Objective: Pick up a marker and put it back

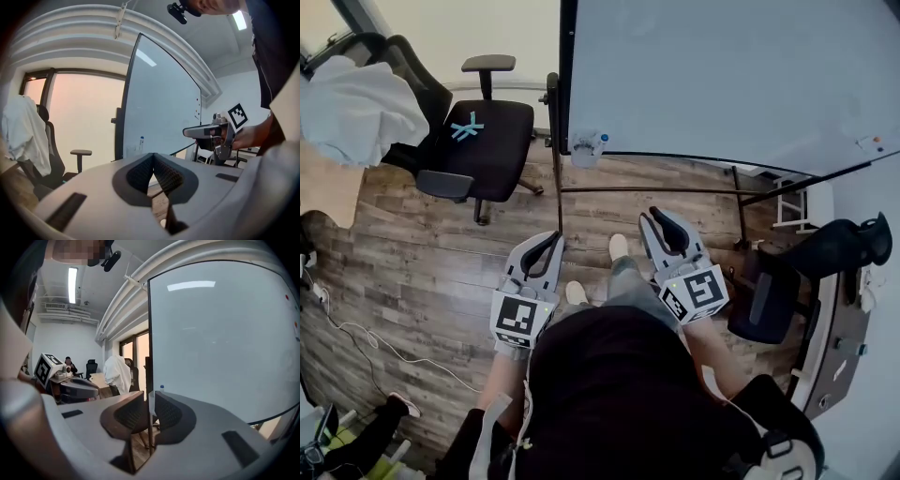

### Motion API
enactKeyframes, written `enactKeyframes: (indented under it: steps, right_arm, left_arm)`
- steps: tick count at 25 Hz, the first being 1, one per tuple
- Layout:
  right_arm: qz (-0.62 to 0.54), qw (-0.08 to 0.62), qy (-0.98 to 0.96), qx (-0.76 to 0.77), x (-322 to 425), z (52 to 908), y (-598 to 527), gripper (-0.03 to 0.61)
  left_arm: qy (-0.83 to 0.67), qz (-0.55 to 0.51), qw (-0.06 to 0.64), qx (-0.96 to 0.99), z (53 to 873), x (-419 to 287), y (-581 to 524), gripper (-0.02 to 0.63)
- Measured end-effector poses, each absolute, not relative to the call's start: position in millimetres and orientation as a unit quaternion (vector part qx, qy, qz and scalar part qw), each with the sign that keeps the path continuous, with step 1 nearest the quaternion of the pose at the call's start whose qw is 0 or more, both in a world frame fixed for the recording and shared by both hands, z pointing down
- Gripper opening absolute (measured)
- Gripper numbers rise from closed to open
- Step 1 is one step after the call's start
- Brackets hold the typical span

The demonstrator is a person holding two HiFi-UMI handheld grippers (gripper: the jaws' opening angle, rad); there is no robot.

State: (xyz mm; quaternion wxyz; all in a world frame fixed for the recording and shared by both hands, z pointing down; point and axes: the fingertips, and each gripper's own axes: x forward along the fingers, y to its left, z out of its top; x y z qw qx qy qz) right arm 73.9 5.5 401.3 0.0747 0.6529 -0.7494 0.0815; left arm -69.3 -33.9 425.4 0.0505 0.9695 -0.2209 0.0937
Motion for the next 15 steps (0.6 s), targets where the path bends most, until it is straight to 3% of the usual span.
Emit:
enactKeyframes:
  steps: [15]
  right_arm:
    - [0.091,0.106,-0.813,0.565,97,434,-92,0.072]
  left_arm:
    - [-0.321,0.112,0.060,0.939,431,-57,-87,0.008]
